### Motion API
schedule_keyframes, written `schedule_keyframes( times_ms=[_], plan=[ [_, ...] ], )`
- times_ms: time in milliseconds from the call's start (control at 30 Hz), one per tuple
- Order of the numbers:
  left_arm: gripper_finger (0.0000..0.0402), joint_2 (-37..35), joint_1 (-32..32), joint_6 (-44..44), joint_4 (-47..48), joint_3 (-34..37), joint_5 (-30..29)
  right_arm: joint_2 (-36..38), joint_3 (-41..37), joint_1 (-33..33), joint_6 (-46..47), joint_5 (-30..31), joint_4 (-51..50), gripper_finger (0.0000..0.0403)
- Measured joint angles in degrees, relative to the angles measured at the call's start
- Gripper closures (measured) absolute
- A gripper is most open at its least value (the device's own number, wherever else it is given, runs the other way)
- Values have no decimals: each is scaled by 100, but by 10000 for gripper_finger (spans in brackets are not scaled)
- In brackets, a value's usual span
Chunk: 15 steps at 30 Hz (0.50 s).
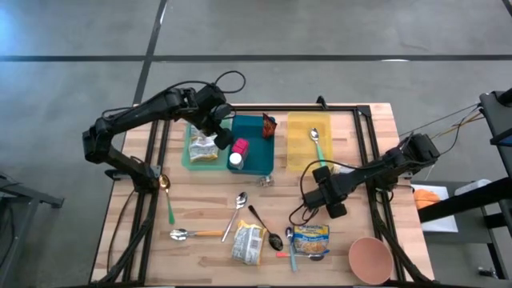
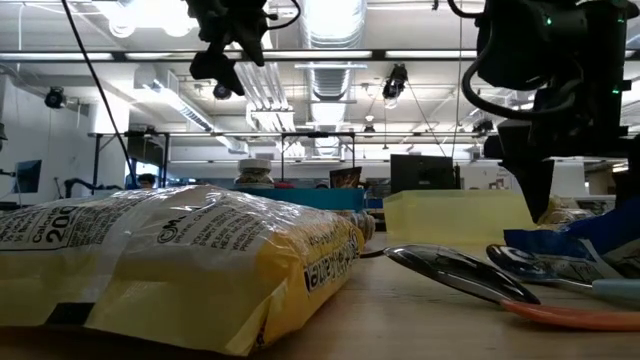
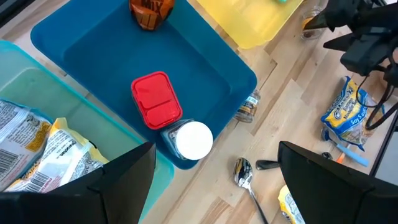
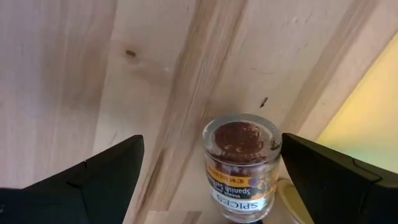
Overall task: Pick & Place Food Item
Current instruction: Put the right brown seasoning bottle into the blue bin
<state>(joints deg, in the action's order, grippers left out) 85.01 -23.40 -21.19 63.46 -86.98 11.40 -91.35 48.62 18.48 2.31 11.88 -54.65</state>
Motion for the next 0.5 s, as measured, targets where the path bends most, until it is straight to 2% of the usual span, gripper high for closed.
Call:
schedule_keyframes(
  times_ms=[200,500],
  plan=[
    [60,0,0,-138,-2,0,0,0,-29,-37,-60,-40,126,44],
    [60,0,7,-236,-22,0,2,0,-135,-315,-146,-154,358,190]
  ],
)
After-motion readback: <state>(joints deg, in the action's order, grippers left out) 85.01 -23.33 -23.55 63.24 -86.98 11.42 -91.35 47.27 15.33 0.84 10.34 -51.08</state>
